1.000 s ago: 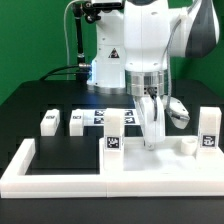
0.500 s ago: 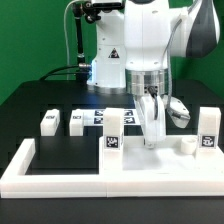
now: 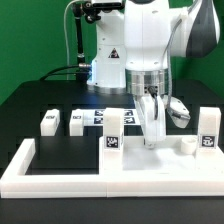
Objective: Assemble desk
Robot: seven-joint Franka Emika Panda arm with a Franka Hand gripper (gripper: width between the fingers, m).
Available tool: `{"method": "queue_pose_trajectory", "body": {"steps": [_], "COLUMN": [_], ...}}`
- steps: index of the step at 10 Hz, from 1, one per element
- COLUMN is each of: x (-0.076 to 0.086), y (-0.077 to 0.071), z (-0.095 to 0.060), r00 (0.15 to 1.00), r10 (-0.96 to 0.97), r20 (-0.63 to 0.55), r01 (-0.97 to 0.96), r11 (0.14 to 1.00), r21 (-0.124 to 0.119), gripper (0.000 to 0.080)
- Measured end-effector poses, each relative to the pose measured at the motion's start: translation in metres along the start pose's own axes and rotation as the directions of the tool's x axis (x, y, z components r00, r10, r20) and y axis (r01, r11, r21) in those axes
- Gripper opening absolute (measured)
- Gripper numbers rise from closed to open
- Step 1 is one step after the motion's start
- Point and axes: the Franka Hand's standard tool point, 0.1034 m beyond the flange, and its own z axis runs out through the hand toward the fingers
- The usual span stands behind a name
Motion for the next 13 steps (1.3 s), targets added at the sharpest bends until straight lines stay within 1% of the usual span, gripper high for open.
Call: {"method": "queue_pose_trajectory", "body": {"steps": [2, 4, 5, 6, 7, 9, 10, 11, 12, 13], "x": [0.025, 0.054, 0.058, 0.058, 0.060, 0.063, 0.071, 0.078, 0.079, 0.080], "y": [0.015, 0.025, 0.026, 0.026, 0.029, 0.029, 0.024, 0.018, 0.014, 0.015], "z": [-0.002, 0.001, 0.000, 0.000, 0.000, 0.000, -0.003, -0.006, -0.008, -0.006], "r00": [0.980, 0.932, 0.920, 0.908, 0.877, 0.802, 0.706, 0.612, 0.546, 0.518], "r10": [-0.201, -0.364, -0.392, -0.420, -0.481, -0.597, -0.708, -0.791, -0.838, -0.855], "r20": [0.004, 0.003, 0.000, 0.000, 0.000, -0.002, 0.009, 0.010, 0.011, 0.010], "r01": [0.201, 0.364, 0.391, 0.420, 0.480, 0.597, 0.708, 0.791, 0.837, 0.855], "r11": [0.979, 0.931, 0.920, 0.908, 0.877, 0.802, 0.706, 0.612, 0.546, 0.518], "r21": [0.014, 0.015, 0.016, 0.016, 0.013, 0.010, 0.013, 0.021, 0.012, 0.008], "gripper": [0.0054, 0.0054, 0.0054, 0.0054, 0.0054, 0.0054, 0.0054, 0.0054, 0.0054, 0.0054]}}
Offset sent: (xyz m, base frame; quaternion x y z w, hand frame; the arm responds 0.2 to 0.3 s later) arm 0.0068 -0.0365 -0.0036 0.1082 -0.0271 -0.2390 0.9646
